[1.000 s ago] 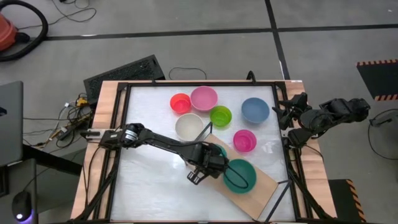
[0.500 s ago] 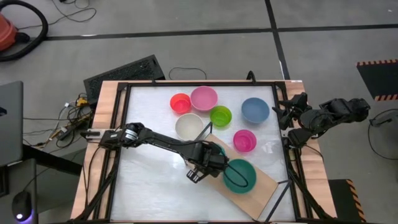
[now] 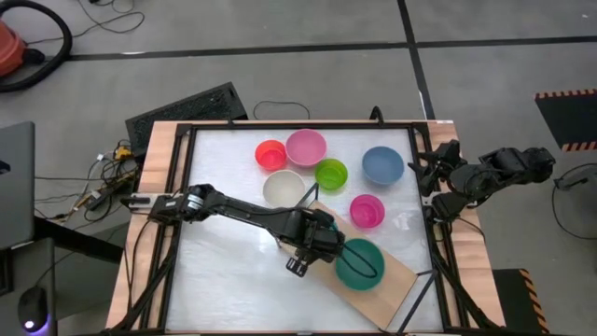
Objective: Place and stack bowls onto a shelf
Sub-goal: Stack the large pink bowl on the large green bowl on the shelf
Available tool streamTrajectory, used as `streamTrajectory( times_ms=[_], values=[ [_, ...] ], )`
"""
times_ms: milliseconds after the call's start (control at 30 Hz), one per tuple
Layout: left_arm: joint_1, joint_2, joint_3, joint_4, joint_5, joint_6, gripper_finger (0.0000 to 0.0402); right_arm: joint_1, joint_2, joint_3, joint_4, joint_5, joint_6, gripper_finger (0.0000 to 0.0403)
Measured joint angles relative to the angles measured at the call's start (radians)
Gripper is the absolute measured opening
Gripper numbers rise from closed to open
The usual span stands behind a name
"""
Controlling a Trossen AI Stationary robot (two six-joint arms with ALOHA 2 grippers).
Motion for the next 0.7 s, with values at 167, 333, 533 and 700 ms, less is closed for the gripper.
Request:
streamTrajectory(
  times_ms=[167, 333, 533, 700],
  values=[
    [0.003, -0.01, 0.123, -0.06, -0.033, -0.052, 0.0142, 0.0, 0.0, 0.0, 0.0, -0.029, 0.0, 0.0221],
    [0.008, -0.104, 0.093, -0.026, -0.041, -0.144, 0.0142, 0.0, 0.042, -0.004, 0.002, -0.1, -0.028, 0.0221],
    [0.013, -0.203, 0.093, -0.047, -0.121, -0.223, 0.0142, -0.012, 0.173, -0.052, 0.014, -0.161, -0.097, 0.0221],
    [0.05, -0.287, 0.093, -0.195, -0.266, -0.244, 0.0142, -0.049, 0.273, -0.053, 0.03, -0.179, -0.122, 0.0221]
  ],
)
